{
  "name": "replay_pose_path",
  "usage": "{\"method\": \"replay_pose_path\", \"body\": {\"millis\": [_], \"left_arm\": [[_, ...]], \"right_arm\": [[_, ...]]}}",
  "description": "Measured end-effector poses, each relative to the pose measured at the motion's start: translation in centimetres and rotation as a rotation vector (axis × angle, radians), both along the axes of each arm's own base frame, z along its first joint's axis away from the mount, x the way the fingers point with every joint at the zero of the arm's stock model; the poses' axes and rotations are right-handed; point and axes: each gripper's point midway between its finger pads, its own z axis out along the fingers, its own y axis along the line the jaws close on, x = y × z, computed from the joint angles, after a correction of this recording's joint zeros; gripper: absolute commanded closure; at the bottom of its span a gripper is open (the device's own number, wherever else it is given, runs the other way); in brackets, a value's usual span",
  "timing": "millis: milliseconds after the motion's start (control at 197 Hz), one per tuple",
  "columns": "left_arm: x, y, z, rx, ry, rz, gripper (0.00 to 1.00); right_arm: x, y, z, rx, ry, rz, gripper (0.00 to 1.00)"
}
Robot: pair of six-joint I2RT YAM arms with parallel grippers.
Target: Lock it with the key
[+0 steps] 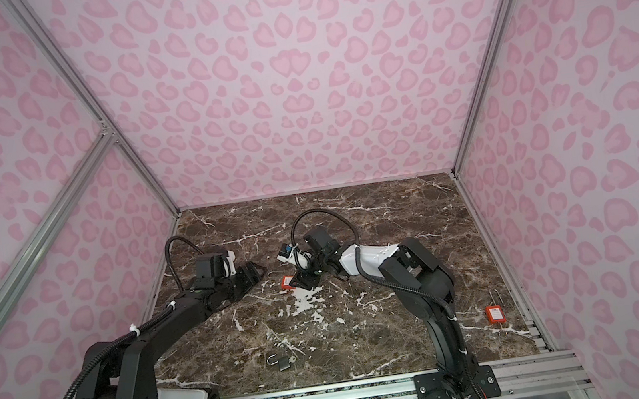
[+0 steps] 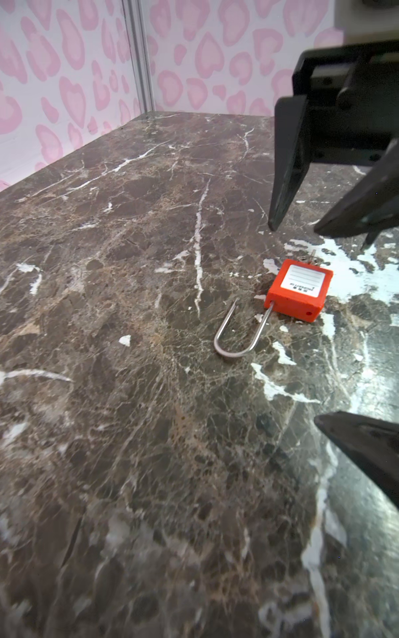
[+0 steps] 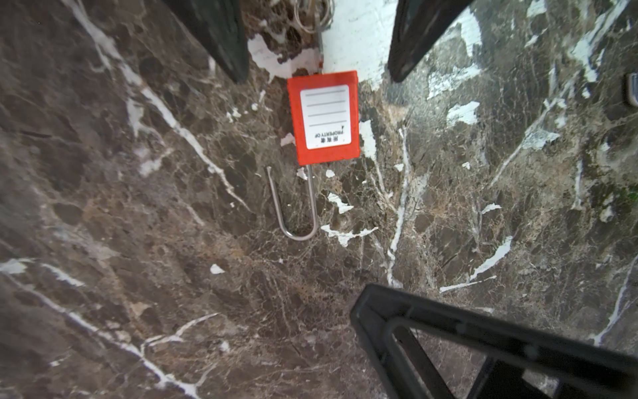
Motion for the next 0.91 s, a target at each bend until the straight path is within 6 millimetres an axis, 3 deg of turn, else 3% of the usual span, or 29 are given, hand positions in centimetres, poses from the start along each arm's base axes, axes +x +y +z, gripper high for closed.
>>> {"method": "replay_pose_path", "body": {"millis": [345,664,912], "left_arm": [[-0.3,-1.0,0.0,-0.055,0.031,-0.015,0.24],[-0.7,-1.3,-0.2,-0.077,0.047,-0.02,0.26],[-1.2,-1.4,-0.5,-0.089,0.061,-0.017,0.26]], "right_arm": [[0.8,1.6,-1.8,-0.026,0.034,0.019,0.47],[0.1,1.7,-3.1,-0.065,0.059,0.043,0.48],[-0.1,1.8,-3.3,-0.076,0.054,0.05,0.64]]}}
